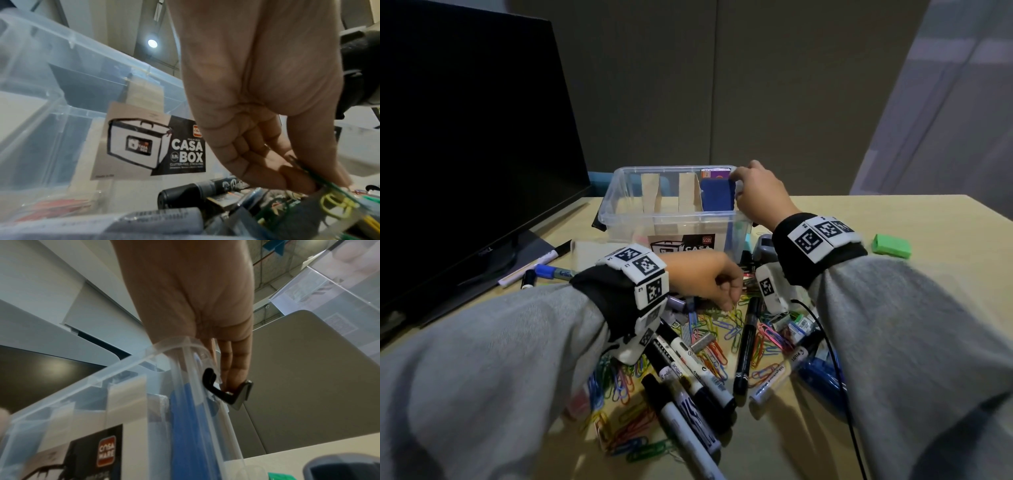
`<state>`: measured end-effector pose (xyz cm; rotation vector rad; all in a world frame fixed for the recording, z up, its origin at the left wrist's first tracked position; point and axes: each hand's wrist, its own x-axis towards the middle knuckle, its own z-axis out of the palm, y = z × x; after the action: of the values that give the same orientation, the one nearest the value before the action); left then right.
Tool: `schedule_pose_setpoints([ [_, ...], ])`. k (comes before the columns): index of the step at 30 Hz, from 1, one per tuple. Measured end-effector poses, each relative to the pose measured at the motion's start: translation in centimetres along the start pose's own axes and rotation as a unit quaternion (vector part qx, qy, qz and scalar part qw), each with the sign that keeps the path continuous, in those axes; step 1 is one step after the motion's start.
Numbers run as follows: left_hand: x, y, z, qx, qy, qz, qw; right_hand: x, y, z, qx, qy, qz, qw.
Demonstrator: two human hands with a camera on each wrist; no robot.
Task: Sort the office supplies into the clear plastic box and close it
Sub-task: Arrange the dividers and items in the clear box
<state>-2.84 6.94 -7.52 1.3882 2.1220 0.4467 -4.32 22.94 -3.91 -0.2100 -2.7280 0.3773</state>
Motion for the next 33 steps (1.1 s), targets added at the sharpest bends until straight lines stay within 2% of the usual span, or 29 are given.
schedule_pose_setpoints([
  [9,-1.4,0.3,-1.0,-0.105,0.036,0.030,0.993,0.0,-0.1,0.1,0.005,-0.002,0.008,1.000],
  [17,-3.7,0.8,-3.5,-0.155,0.117,0.045,0.980,-0.1,-0.1,-0.3,-0.001,-0.014,0.012,1.000],
  [21,-6.4,0.7,-6.3,-0.176,0.211,0.061,0.960,-0.2,-0.1,-0.3,-0.009,-0.016,0.010,1.000],
  [23,-7.7,-0.4,-7.6,-0.181,0.300,0.061,0.935,-0.1,-0.1,-0.3,-0.006,-0.016,0.011,1.000],
  [24,-8.1,-1.2,-8.1,-0.173,0.364,0.051,0.914,0.0,-0.2,-0.2,-0.004,-0.015,0.011,1.000],
  [26,-8.4,-2.9,-8.5,-0.131,0.506,-0.006,0.853,0.0,-0.1,-0.1,-0.001,-0.013,0.010,1.000],
  [28,-8.6,-4.0,-8.2,-0.065,0.594,-0.083,0.797,0.0,-0.1,0.0,-0.001,-0.010,0.008,1.000],
  [29,-8.5,-4.4,-7.9,-0.037,0.601,-0.113,0.790,0.0,-0.1,0.0,-0.003,-0.008,0.006,1.000],
  [30,-8.4,-4.9,-7.7,-0.012,0.589,-0.134,0.797,-0.1,-0.2,0.0,-0.004,-0.007,0.004,1.000],
  [33,-7.9,-5.7,-6.9,0.080,0.514,-0.187,0.833,-0.2,-0.2,-0.1,-0.006,-0.006,0.001,1.000],
])
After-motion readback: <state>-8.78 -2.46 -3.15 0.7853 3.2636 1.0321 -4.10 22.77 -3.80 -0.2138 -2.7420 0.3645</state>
